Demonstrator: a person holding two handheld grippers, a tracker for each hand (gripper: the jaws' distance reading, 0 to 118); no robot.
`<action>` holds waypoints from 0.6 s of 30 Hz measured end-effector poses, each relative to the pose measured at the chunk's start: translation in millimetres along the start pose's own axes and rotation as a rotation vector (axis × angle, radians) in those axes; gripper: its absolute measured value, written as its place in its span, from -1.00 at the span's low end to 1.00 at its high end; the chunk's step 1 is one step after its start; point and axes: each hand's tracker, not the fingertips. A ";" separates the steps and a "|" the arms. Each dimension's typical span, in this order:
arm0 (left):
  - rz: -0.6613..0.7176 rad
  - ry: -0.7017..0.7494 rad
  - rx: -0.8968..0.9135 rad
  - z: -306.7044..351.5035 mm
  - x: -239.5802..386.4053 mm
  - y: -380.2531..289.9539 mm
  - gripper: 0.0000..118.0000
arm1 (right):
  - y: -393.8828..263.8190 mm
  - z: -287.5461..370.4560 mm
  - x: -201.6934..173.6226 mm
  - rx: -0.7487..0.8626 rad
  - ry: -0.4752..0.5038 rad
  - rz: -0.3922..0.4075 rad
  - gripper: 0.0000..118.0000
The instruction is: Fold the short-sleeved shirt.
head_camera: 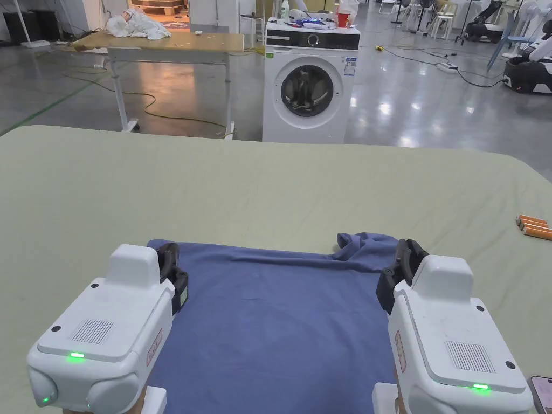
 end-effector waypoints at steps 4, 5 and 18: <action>-0.018 0.028 0.016 3.2 -3.4 4.0 -1.00 | 3.1 0.3 1.1 0.027 0.003 0.014 -0.98; -0.023 0.033 0.009 4.4 -4.8 4.2 -1.00 | 3.2 0.5 1.1 0.024 0.000 0.024 -1.00; 0.058 -0.002 -0.485 77.8 -99.9 -49.2 -1.00 | -26.1 4.2 4.1 -0.090 0.047 0.036 -1.00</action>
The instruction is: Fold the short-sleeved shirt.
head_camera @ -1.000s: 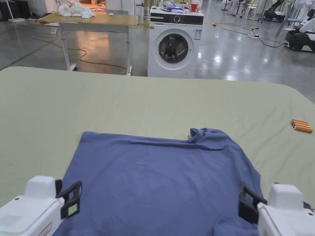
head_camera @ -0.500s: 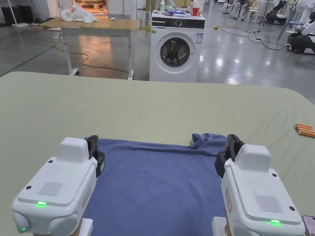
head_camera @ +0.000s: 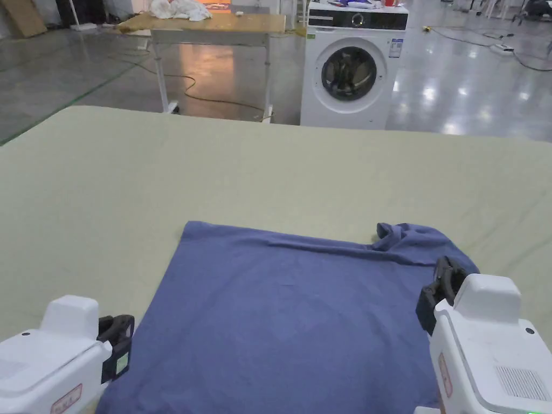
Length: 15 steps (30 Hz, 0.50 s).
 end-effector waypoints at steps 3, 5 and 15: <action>0.067 0.001 -0.115 8.1 -22.5 -29.7 -1.00 | -7.4 -0.9 -1.1 -0.023 0.008 -0.003 -1.00; 0.120 -0.016 -0.172 8.5 -36.0 -44.3 -0.81 | -11.8 -1.4 -2.2 -0.039 0.013 -0.003 -1.00; 0.224 0.030 -0.349 -38.5 -47.0 -70.4 -0.10 | -27.3 -2.8 0.7 -0.105 0.015 0.018 -1.00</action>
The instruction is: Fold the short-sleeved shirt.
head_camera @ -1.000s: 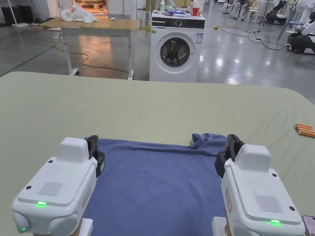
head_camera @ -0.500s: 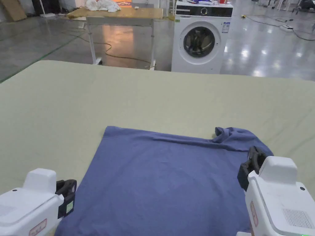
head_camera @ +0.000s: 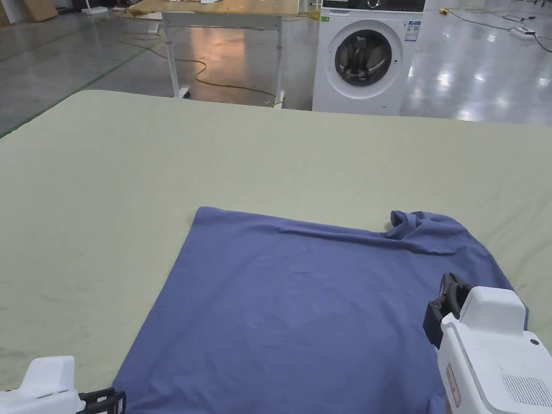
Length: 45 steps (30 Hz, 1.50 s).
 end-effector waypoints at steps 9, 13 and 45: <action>-0.113 0.060 -0.065 -17.6 26.1 -2.1 -0.68 | -14.7 9.9 23.1 -0.067 -0.041 0.004 -1.00; -0.116 0.030 -0.072 -18.4 28.2 -2.4 -0.94 | -17.7 21.1 42.2 -0.110 -0.052 0.008 -0.99; -0.070 -0.025 -0.027 9.0 28.7 8.8 -0.95 | -77.6 64.5 137.5 -0.720 0.043 -0.001 -0.94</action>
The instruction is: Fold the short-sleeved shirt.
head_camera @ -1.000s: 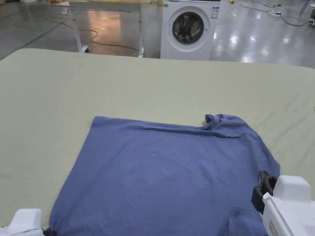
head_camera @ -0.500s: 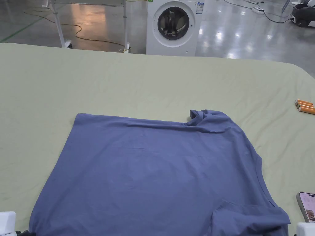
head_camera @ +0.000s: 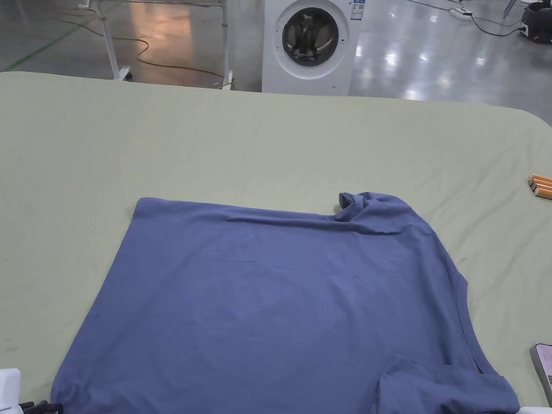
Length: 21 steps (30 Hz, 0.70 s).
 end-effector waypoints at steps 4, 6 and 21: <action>0.021 -0.039 0.100 14.0 -0.2 20.1 -0.95 | 20.4 15.6 1.3 0.034 0.007 -0.017 -0.94; 0.023 -0.058 0.155 19.3 1.4 34.5 -0.95 | 34.0 21.6 1.4 0.056 0.007 -0.021 -0.94; -0.009 -0.039 0.243 -41.7 14.8 165.9 -0.95 | 169.2 -44.4 16.4 0.128 -0.001 -0.084 -0.94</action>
